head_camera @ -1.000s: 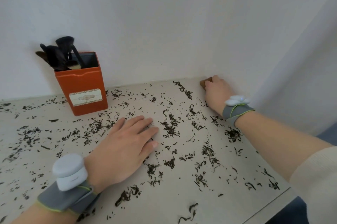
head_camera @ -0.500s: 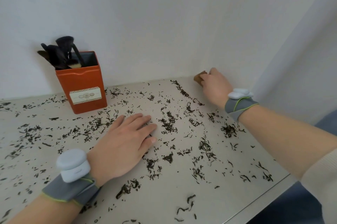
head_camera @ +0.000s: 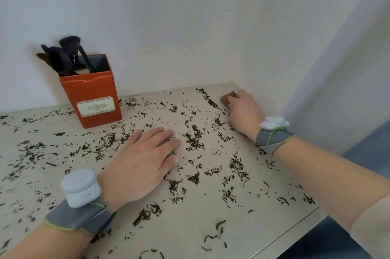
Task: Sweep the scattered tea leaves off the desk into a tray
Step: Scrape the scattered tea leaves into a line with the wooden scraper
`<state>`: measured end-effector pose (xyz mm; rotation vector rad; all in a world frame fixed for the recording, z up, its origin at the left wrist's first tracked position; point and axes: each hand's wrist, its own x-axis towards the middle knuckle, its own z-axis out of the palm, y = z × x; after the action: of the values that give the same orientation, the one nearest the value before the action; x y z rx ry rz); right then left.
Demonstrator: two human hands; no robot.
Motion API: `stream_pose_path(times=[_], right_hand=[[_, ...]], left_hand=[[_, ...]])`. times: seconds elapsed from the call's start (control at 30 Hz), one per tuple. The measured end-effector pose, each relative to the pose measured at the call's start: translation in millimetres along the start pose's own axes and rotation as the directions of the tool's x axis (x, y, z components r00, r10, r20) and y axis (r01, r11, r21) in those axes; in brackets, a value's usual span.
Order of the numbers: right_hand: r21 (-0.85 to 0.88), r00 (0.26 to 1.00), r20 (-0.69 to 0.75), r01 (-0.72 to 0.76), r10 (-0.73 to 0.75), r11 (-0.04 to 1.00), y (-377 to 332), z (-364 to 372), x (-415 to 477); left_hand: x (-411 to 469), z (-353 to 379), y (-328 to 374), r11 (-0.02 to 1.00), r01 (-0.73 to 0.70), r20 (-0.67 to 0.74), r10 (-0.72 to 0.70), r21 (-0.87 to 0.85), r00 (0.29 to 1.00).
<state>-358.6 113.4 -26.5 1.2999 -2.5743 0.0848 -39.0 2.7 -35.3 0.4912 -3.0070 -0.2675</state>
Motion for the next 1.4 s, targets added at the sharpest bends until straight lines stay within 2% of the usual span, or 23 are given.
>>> stream_pose_path(times=[0.13,0.27,0.37,0.53,0.73,0.93,1.03,1.1,1.4], right_hand=[[0.038,0.998,0.024,0.057,-0.058,0.998,-19.9,-7.5,-6.2],[0.026,0.994,0.014,0.111,-0.112,0.993,-8.3,-28.7,0.0],[-0.018,0.997,-0.039,0.066,-0.067,0.998,17.0,-41.5,5.0],[-0.112,0.999,0.018,-0.042,0.045,0.993,55.6,-31.7,-9.7],[-0.053,0.994,0.012,-0.11,0.11,0.993,39.7,-8.8,-30.4],[0.029,1.0,-0.006,0.0,0.0,1.0,-9.3,-10.8,-37.9],[0.025,0.998,0.035,0.055,-0.056,0.998,-17.2,-19.4,-37.1],[0.037,0.997,0.06,0.048,-0.05,0.998,-9.9,-30.6,-33.1],[-0.076,0.998,-0.017,-0.056,0.055,0.995,57.7,-41.4,-36.8]], left_hand=[[-1.4,-1.7,1.2,1.0,-0.006,0.004,0.006,0.006,1.0],[-1.4,-2.0,1.2,1.0,0.008,0.016,-0.008,0.009,1.0],[-1.4,-2.4,1.0,1.0,0.008,0.024,-0.008,0.007,1.0],[-0.9,-2.1,0.5,1.0,0.008,0.038,-0.008,0.005,0.999],[-0.7,-1.3,0.5,1.0,0.002,0.044,-0.002,-0.002,0.999],[-1.1,-0.4,-0.2,1.0,-0.001,0.037,0.001,-0.001,0.999],[-0.2,0.0,-0.7,1.0,-0.002,0.031,0.002,0.004,1.0],[-0.2,0.3,-0.9,1.0,-0.003,0.034,0.003,0.001,0.999],[0.8,0.3,-2.3,1.0,0.004,0.048,-0.004,-0.001,0.999]])
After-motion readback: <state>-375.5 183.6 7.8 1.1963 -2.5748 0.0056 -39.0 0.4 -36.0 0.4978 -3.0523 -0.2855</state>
